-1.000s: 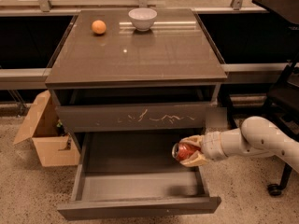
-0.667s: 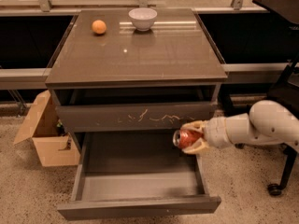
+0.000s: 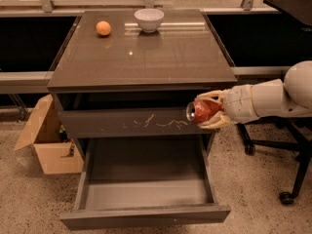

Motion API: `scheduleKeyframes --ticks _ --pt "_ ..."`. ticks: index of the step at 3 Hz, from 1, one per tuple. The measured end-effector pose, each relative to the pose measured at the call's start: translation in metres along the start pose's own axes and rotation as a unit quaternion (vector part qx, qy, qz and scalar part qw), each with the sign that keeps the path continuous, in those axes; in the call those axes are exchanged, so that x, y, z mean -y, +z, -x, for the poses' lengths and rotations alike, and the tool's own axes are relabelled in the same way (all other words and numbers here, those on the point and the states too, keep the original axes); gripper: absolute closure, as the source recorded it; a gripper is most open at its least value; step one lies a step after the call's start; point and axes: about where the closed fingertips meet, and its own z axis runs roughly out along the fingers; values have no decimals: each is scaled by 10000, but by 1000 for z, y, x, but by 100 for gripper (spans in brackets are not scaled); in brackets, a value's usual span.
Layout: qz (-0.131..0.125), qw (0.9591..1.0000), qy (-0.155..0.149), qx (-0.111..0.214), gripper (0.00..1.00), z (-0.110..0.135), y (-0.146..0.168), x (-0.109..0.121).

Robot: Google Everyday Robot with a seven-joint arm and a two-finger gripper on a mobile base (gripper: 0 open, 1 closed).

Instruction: Pick coke can from middle drawer and place on counter

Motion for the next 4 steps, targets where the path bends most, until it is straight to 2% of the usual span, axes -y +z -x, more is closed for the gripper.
scheduleKeyframes --ticks 1,2,3,4 --pt "0 10000 0 0 100 0 0 0" --pt "-330 9993 -189 -12 100 6 -16 32" --pt "-826 9950 -553 129 100 26 -46 87" --pt "-1432 9866 -712 319 100 44 -75 142"
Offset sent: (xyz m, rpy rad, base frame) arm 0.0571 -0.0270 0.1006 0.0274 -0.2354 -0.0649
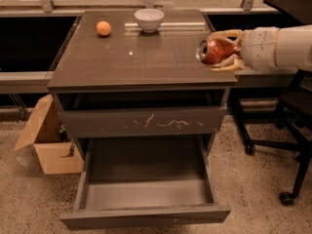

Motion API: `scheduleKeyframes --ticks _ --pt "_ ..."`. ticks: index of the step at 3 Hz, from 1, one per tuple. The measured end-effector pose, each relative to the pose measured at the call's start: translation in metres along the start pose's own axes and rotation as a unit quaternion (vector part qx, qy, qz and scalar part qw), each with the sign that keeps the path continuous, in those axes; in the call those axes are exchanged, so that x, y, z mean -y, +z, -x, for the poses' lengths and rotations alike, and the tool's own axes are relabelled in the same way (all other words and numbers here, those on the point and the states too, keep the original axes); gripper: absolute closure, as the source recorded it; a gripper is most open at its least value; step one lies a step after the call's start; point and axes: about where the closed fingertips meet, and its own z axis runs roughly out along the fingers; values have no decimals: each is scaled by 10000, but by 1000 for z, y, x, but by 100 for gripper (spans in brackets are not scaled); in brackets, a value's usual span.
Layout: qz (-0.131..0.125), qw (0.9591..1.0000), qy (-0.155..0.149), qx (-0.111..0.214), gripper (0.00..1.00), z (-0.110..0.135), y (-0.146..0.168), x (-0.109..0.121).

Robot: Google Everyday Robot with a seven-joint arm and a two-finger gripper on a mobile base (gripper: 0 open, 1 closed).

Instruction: Pick coke can from middle drawer and place on counter

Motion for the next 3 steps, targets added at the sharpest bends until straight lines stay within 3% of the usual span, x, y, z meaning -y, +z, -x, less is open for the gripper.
scheduleKeyframes --ticks 1,3 --pt "0 10000 0 0 100 0 0 0" --pt "-543 9972 449 266 100 -8 53 47"
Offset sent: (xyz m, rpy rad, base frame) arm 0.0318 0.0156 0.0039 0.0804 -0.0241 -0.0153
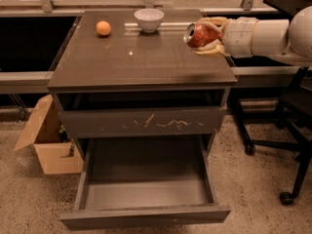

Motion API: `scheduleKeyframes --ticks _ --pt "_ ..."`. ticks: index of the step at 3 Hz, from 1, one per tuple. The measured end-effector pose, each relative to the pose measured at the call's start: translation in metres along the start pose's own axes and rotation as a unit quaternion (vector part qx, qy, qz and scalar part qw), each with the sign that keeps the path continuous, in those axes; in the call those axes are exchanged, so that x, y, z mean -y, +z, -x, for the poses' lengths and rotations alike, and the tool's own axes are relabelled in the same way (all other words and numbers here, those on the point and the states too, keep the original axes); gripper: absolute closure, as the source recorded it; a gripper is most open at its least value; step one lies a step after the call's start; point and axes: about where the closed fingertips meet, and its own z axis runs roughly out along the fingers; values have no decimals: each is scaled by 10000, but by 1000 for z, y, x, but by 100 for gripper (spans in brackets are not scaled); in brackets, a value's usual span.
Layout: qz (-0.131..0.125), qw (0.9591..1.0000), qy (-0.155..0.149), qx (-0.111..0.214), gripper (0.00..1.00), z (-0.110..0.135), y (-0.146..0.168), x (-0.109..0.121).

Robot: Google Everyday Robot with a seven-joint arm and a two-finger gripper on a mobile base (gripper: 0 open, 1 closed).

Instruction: Pick coke can from middle drawer and place on counter

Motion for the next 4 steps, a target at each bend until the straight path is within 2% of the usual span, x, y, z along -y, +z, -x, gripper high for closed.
scheduleKeyframes --ticks 1,2,3,4 --pt "-431 9970 627 -158 100 -15 28 25" --pt "-516 9940 932 -266 100 -30 50 35" --pt "-476 9927 1062 -323 100 -47 72 41" --pt "-459 9925 1078 -336 83 -60 88 49"
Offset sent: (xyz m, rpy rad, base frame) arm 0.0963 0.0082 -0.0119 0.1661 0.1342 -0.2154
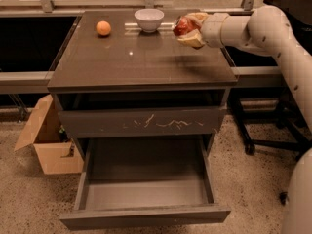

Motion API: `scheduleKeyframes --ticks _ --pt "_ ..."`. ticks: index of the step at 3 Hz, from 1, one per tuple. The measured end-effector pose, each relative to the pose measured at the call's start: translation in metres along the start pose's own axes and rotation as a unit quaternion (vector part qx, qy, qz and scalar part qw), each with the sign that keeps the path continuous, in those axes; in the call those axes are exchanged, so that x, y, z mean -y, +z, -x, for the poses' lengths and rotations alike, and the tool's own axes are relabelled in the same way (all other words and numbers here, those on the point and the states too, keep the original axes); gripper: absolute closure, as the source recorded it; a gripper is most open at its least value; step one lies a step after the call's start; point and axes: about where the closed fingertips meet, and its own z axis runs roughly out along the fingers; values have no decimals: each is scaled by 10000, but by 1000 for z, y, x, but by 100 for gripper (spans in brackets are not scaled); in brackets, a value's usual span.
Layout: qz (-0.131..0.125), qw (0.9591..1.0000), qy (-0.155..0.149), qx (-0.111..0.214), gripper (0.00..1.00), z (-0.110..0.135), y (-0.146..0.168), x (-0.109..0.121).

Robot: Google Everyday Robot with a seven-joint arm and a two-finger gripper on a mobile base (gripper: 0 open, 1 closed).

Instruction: Pick coke can from middle drawer and place on counter

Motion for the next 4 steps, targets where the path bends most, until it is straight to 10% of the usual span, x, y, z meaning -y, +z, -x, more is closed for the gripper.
scheduleKeyframes --ticks 3,4 --pt "176 9998 46 124 5 -18 32 12" --pt "212 9997 81 135 0 -22 35 12"
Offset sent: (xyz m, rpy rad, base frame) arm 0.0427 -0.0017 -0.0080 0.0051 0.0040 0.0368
